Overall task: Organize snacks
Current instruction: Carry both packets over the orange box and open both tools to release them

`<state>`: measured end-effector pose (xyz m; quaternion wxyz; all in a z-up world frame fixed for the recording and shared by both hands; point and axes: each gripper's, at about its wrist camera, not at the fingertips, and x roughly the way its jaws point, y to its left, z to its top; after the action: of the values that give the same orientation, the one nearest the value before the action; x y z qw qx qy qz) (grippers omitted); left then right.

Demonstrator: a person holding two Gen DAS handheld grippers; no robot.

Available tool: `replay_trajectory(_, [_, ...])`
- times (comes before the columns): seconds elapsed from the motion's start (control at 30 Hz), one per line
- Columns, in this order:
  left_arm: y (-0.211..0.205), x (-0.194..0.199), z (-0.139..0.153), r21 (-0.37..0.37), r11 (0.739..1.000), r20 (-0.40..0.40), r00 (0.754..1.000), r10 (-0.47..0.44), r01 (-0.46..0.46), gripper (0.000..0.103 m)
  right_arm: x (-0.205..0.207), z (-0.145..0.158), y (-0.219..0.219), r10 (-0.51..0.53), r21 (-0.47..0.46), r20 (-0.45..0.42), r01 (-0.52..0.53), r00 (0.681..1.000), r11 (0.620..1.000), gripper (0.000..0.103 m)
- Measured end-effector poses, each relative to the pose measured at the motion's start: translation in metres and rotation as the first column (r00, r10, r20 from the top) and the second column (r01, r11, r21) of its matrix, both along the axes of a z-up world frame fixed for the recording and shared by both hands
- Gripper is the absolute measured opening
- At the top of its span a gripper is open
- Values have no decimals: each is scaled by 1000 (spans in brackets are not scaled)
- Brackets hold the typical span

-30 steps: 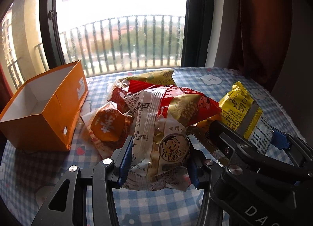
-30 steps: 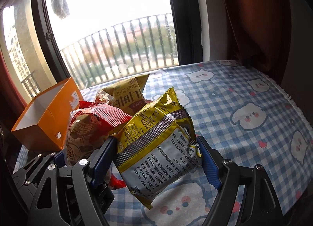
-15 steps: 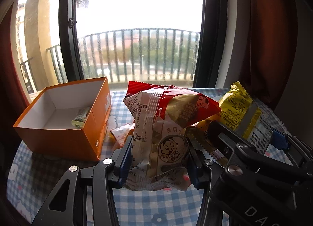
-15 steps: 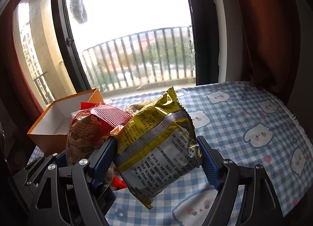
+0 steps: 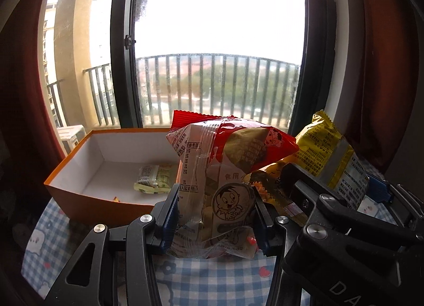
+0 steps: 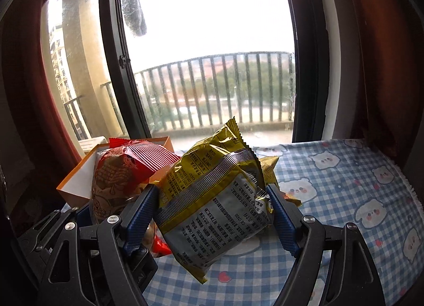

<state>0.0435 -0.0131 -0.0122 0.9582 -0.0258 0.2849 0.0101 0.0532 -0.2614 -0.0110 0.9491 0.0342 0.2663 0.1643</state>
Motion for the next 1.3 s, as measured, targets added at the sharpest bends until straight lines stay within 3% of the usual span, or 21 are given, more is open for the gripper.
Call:
replay_trajectory(0.47, [47, 20, 9, 6, 993, 38, 992, 116, -117, 49, 39, 16, 80, 101, -6, 30, -101, 994, 995, 82])
replay_trajectory(0.7, [85, 42, 4, -14, 987, 9, 987, 162, -162, 49, 65, 15, 129, 156, 20, 7, -156, 988, 988, 82])
replay_trajectory(0.87, [99, 50, 0, 11, 979, -1, 979, 205, -205, 49, 86, 10, 162, 193, 27, -18, -193, 981, 981, 82])
replay_trajectory(1.1, [126, 77, -25, 20, 959, -97, 954, 284, -284, 49, 118, -9, 216, 225, -10, -78, -227, 971, 974, 83])
replay_trajectory(1.3, [150, 96, -61, 11, 948, -232, 921, 312, -318, 49, 153, -46, 259, 269, -64, -218, -289, 938, 955, 83])
